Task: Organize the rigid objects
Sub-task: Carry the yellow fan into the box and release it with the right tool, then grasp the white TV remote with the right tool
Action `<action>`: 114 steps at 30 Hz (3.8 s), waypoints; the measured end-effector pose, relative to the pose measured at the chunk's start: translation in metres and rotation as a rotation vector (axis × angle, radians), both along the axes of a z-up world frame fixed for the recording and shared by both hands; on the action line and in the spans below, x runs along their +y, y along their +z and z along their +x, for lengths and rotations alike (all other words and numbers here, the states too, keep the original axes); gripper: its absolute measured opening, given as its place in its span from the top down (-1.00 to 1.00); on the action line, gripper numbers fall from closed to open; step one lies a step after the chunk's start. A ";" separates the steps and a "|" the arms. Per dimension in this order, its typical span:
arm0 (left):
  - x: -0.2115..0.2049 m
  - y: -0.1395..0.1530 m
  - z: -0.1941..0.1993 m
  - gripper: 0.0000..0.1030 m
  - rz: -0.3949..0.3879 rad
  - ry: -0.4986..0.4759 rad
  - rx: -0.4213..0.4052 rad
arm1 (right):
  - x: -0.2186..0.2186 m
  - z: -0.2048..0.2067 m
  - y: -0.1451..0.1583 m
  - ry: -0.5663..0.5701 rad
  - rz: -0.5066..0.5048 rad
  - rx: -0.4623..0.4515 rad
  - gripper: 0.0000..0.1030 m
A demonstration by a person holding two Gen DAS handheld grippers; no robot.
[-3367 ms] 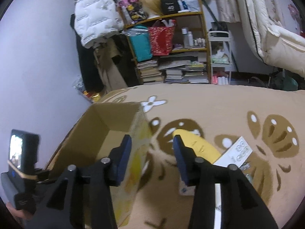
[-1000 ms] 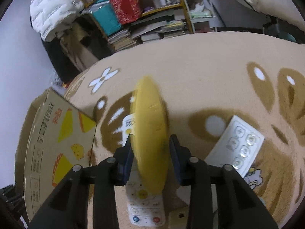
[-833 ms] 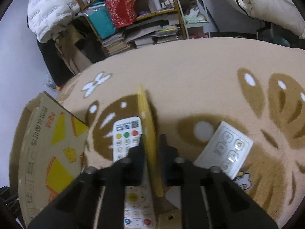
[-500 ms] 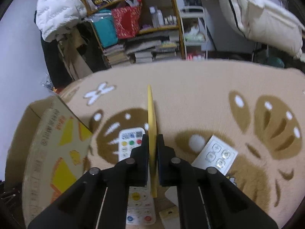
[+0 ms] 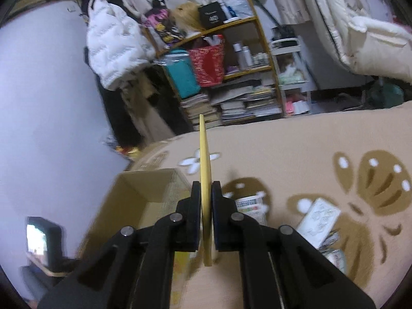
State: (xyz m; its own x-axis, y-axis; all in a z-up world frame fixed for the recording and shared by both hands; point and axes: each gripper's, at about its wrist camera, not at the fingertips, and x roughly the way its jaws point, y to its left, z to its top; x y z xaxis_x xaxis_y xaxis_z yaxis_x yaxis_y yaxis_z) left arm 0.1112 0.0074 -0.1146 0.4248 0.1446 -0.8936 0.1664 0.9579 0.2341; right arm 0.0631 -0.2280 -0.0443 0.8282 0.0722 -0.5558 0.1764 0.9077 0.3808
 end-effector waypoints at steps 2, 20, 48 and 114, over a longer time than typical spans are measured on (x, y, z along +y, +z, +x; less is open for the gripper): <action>0.000 0.000 0.000 0.60 0.000 -0.001 -0.001 | 0.012 -0.001 0.006 0.032 -0.012 -0.004 0.83; 0.002 -0.001 -0.003 0.60 -0.012 0.013 -0.016 | 0.094 0.000 -0.022 0.216 -0.098 0.092 0.84; 0.003 0.000 -0.004 0.60 -0.004 0.007 -0.020 | 0.068 -0.003 -0.011 0.172 -0.101 0.079 0.77; -0.001 0.002 -0.004 0.58 0.021 -0.012 -0.013 | -0.018 0.032 -0.117 -0.012 -0.076 0.348 0.16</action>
State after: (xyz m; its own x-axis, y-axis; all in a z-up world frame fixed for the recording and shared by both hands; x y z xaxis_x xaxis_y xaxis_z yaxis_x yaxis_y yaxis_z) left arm 0.1074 0.0067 -0.1130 0.4384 0.1581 -0.8848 0.1751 0.9505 0.2566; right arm 0.0950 -0.2457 -0.1614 0.5890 0.0112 -0.8080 0.2946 0.9281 0.2276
